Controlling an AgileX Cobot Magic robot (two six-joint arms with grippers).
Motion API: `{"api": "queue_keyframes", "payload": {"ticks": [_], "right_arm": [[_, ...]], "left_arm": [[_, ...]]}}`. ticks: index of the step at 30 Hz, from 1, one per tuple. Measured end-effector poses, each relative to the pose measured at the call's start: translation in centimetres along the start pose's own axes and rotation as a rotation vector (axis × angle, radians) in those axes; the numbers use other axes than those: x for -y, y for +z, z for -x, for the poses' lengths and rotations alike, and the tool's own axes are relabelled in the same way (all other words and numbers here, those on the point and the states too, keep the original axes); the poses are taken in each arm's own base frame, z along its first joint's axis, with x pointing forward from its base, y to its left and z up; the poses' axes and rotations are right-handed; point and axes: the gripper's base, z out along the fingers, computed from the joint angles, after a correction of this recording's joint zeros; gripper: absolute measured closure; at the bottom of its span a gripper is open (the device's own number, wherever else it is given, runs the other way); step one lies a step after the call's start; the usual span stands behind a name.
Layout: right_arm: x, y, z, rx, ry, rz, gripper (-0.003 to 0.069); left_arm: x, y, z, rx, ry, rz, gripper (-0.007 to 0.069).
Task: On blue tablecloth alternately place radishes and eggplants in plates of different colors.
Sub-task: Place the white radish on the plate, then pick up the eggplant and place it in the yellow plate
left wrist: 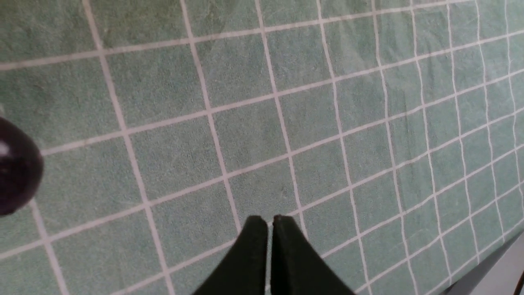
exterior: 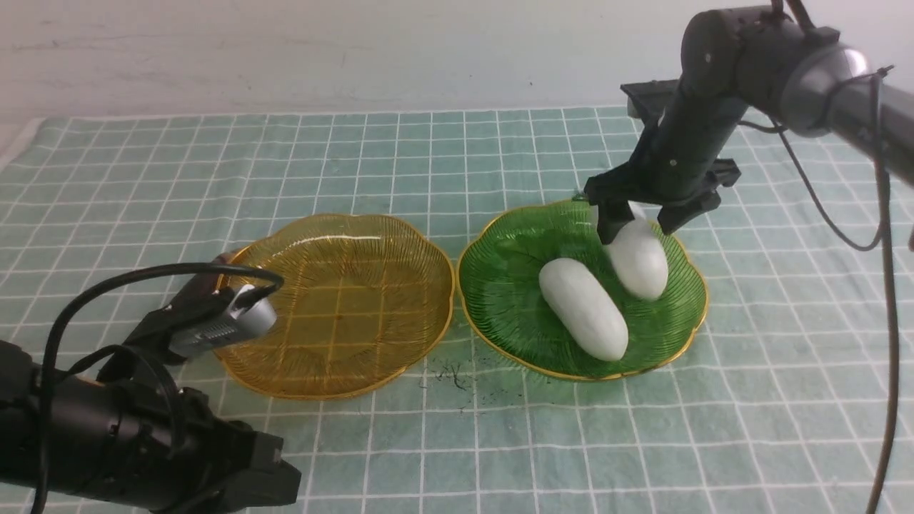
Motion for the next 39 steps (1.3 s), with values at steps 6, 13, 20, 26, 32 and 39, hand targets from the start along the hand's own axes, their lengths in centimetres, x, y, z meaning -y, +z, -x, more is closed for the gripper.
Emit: {"api": "queue_keyframes", "payload": {"ticks": [6, 13, 20, 26, 32, 39], "right_arm": [[-0.4, -1.3, -2.3, -0.051, 0.058, 0.006, -0.0005], [-0.7, -7.3, -5.4, -0.017, 0.059, 0.013, 0.0046], [-1.1, -15.1, -10.4, 0.080, 0.036, 0.023, 0.0167], [-1.1, -18.8, -15.5, 0.118, 0.027, 0.027, 0.0257], [-1.0, -19.3, -18.5, 0.102, 0.028, 0.026, 0.0297], [-0.9, -19.0, -18.9, 0.088, 0.027, 0.023, 0.0302]], "left_arm": [[-0.5, 0.0, 0.1, 0.011, 0.018, 0.056, 0.0578], [-1.5, -0.1, 0.7, 0.082, -0.013, 0.161, 0.0484], [-2.8, -0.3, 1.1, 0.122, -0.079, 0.291, 0.0354], [-4.4, 0.6, 1.5, 0.127, -0.211, 0.388, 0.0260], [-5.9, 1.8, 2.3, 0.164, -0.284, 0.454, 0.0239], [-6.8, 2.9, 3.1, 0.206, -0.369, 0.458, 0.0232]]}}
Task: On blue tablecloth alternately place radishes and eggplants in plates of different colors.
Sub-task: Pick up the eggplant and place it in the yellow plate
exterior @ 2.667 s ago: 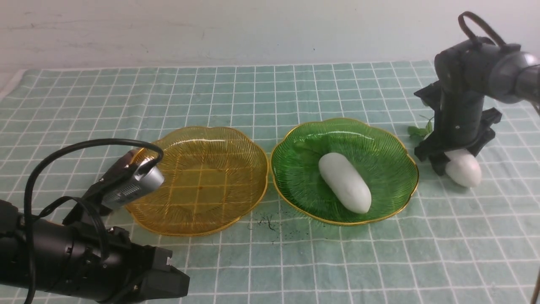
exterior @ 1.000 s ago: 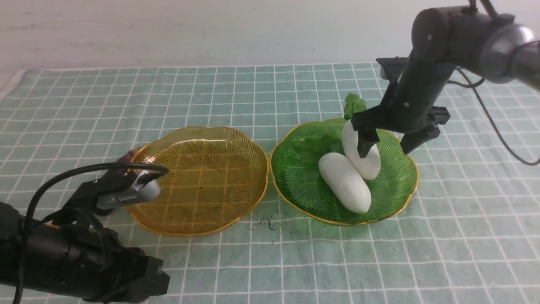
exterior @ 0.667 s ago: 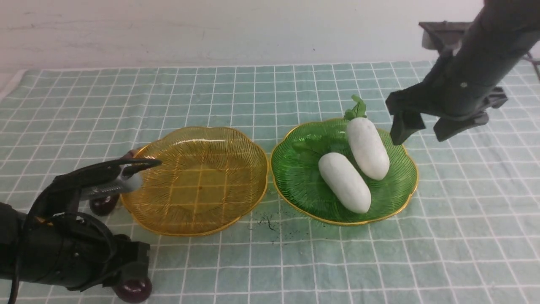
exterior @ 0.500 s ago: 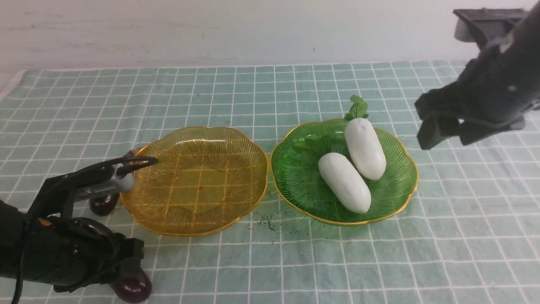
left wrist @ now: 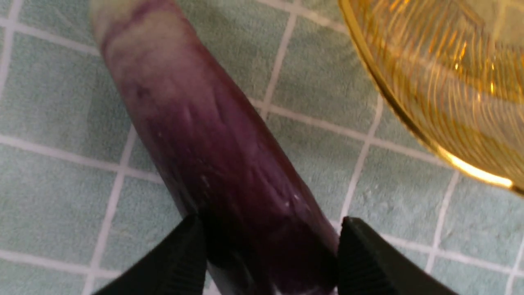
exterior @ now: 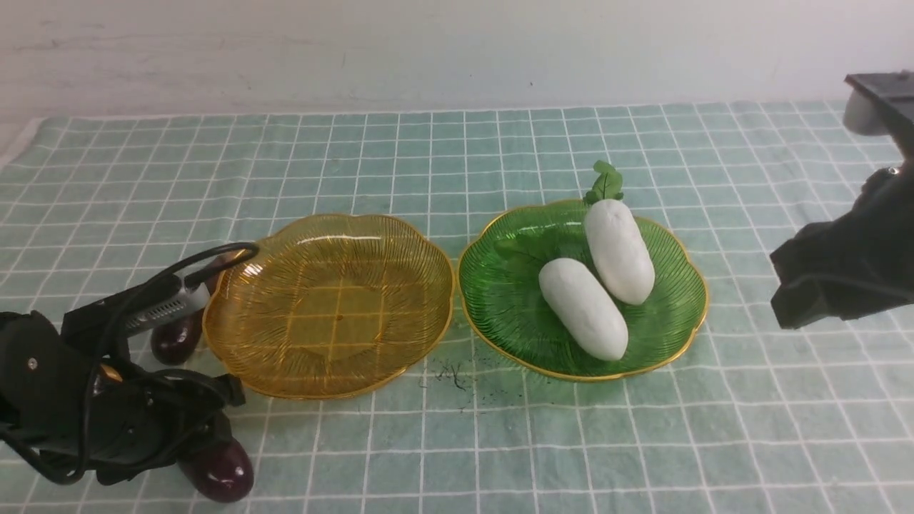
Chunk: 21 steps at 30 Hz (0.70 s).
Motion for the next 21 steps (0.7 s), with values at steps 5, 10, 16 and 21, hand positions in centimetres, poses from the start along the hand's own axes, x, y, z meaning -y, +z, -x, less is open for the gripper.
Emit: {"api": "queue_keyframes", "payload": {"ticks": [5, 10, 16, 21], "right_arm": [[0.0, 0.0, 0.0, 0.000, 0.000, 0.000, 0.0302], [0.0, 0.0, 0.0, 0.000, -0.001, -0.003, 0.0302], [0.1, 0.0, 0.0, 0.000, -0.003, -0.006, 0.0302], [0.1, 0.0, 0.0, 0.000, -0.003, -0.007, 0.0302]], "left_arm": [[0.1, 0.9, 0.5, 0.000, -0.013, 0.006, 0.0232], [0.1, 1.6, 0.6, -0.014, -0.015, 0.014, 0.0235], [0.1, 1.4, 0.6, -0.024, 0.001, 0.018, 0.0258], [-0.1, -0.2, 0.2, -0.095, 0.098, 0.066, 0.0265]]}}
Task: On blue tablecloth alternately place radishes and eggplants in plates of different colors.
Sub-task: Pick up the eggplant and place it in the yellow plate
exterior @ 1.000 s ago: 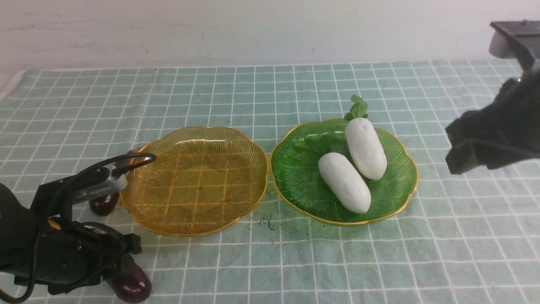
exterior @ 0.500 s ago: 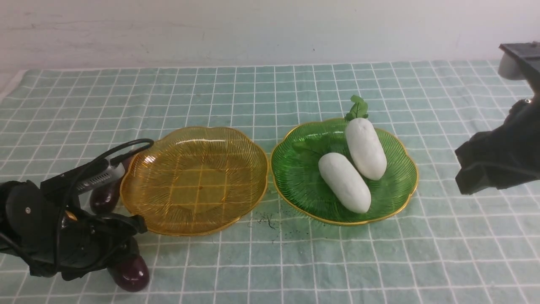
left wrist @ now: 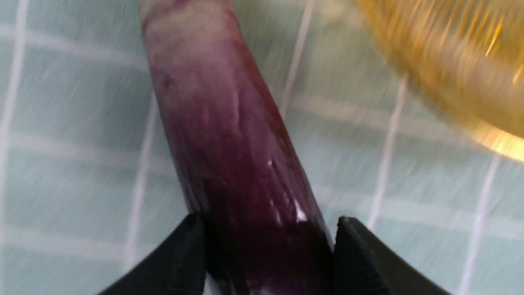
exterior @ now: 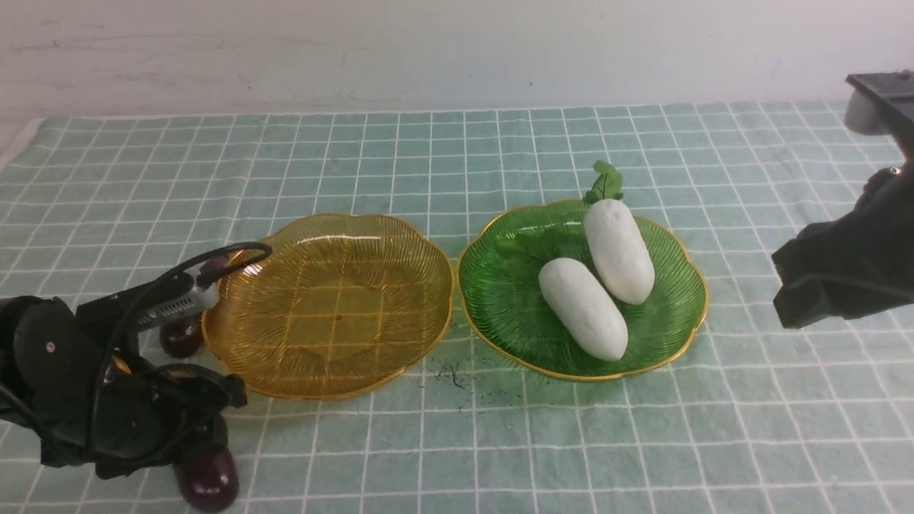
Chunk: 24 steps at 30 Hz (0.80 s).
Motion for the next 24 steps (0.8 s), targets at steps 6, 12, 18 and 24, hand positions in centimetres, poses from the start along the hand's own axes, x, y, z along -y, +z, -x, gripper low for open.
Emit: {"api": "queue_keyframes", "payload": {"ticks": [6, 12, 18, 24], "right_arm": [[0.0, 0.0, 0.0, 0.000, 0.000, 0.000, 0.0302], [0.0, 0.0, 0.0, 0.000, 0.000, 0.001, 0.0302], [0.0, 0.0, 0.0, 0.000, 0.001, 0.003, 0.0302], [0.0, 0.0, 0.0, 0.000, 0.002, 0.004, 0.0302]], "left_arm": [[0.3, -6.1, 1.1, -0.027, 0.123, 0.063, 0.0265], [2.4, -9.1, 4.0, 0.047, 0.260, -0.009, 0.0265], [5.8, -7.2, 6.4, 0.006, 0.402, -0.104, 0.0265], [9.9, -2.2, 10.0, -0.059, 0.487, -0.130, 0.0273]]}}
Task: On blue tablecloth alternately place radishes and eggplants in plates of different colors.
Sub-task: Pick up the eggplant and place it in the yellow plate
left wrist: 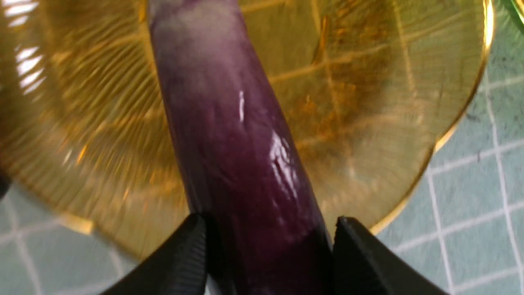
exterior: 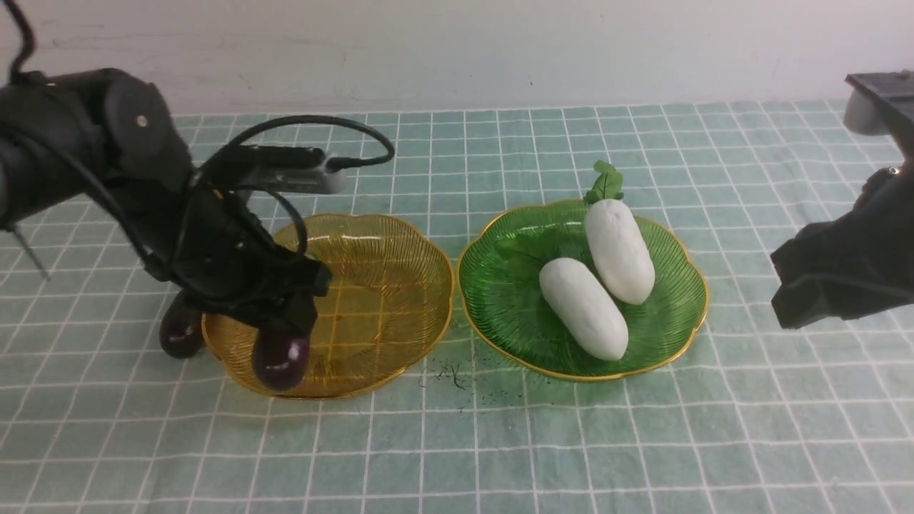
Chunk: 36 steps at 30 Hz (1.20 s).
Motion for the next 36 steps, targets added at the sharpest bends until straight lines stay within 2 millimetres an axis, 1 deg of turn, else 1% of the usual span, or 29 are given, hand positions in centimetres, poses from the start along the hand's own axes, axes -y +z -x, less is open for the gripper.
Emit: {"api": "queue_keyframes", "payload": {"ticks": [2, 4, 7, 8, 9, 11, 15, 17, 19, 23, 25, 27, 28, 29, 31, 32, 33, 34, 35, 36], "right_arm": [[0.0, 0.0, 0.0, 0.000, 0.000, 0.000, 0.0302], [0.0, 0.0, 0.0, 0.000, 0.000, 0.000, 0.0302], [0.0, 0.0, 0.0, 0.000, 0.000, -0.001, 0.0302], [0.0, 0.0, 0.0, 0.000, 0.000, -0.001, 0.0302], [0.0, 0.0, 0.0, 0.000, 0.000, -0.001, 0.0302], [0.0, 0.0, 0.0, 0.000, 0.000, -0.001, 0.0302], [0.0, 0.0, 0.0, 0.000, -0.002, -0.004, 0.0302], [0.0, 0.0, 0.0, 0.000, -0.002, -0.004, 0.0302], [0.0, 0.0, 0.0, 0.000, -0.002, -0.004, 0.0302], [0.0, 0.0, 0.0, 0.000, -0.002, -0.004, 0.0302], [0.0, 0.0, 0.0, 0.000, -0.002, -0.004, 0.0302], [0.0, 0.0, 0.0, 0.000, -0.002, -0.004, 0.0302], [0.0, 0.0, 0.0, 0.000, -0.002, -0.005, 0.0302], [0.0, 0.0, 0.0, 0.001, -0.002, -0.005, 0.0302], [0.0, 0.0, 0.0, 0.001, -0.002, -0.005, 0.0302], [0.1, 0.0, 0.0, 0.001, -0.003, -0.008, 0.0302], [0.1, 0.0, 0.0, 0.001, -0.003, -0.008, 0.0302], [0.1, 0.0, 0.0, 0.001, -0.003, -0.008, 0.0302], [0.1, 0.0, 0.0, 0.001, -0.003, -0.008, 0.0302], [0.1, 0.0, 0.0, 0.002, -0.003, -0.008, 0.0302]], "left_arm": [[0.2, 0.9, 0.8, -0.005, 0.009, -0.002, 0.0273], [0.8, 3.2, 2.7, -0.009, 0.033, -0.007, 0.0273], [1.1, 4.7, 4.0, -0.010, 0.044, -0.013, 0.0273], [1.1, 4.8, 4.0, -0.013, 0.044, -0.013, 0.0273], [1.1, 5.0, 4.5, -0.005, 0.044, -0.015, 0.0273], [1.2, 5.0, 4.8, 0.005, 0.045, -0.017, 0.0271], [1.2, 4.8, 5.0, 0.012, 0.044, -0.019, 0.0228], [1.2, 4.8, 5.1, 0.015, 0.044, -0.021, 0.0162], [1.3, 4.6, 5.2, 0.020, 0.045, -0.021, 0.0134], [1.3, 3.6, 6.0, 0.037, 0.064, -0.009, 0.0106], [1.2, 2.4, 6.8, 0.051, 0.097, 0.028, 0.0113], [0.9, 1.5, 7.3, 0.060, 0.121, 0.080, 0.0141], [0.5, 0.7, 7.7, 0.062, 0.133, 0.132, 0.0181], [0.4, 0.5, 7.8, 0.062, 0.137, 0.146, 0.0188], [-0.3, -0.3, 8.0, 0.060, 0.132, 0.202, 0.0257], [-1.4, -1.0, 8.1, 0.047, 0.118, 0.261, 0.0353], [-2.1, -1.4, 8.1, 0.031, 0.110, 0.295, 0.0409], [-3.6, -1.8, 7.8, -0.001, 0.085, 0.336, 0.0509], [-4.3, -1.9, 7.6, -0.013, 0.071, 0.346, 0.0532], [-5.6, -2.2, 7.3, -0.039, 0.041, 0.362, 0.0580]]}}
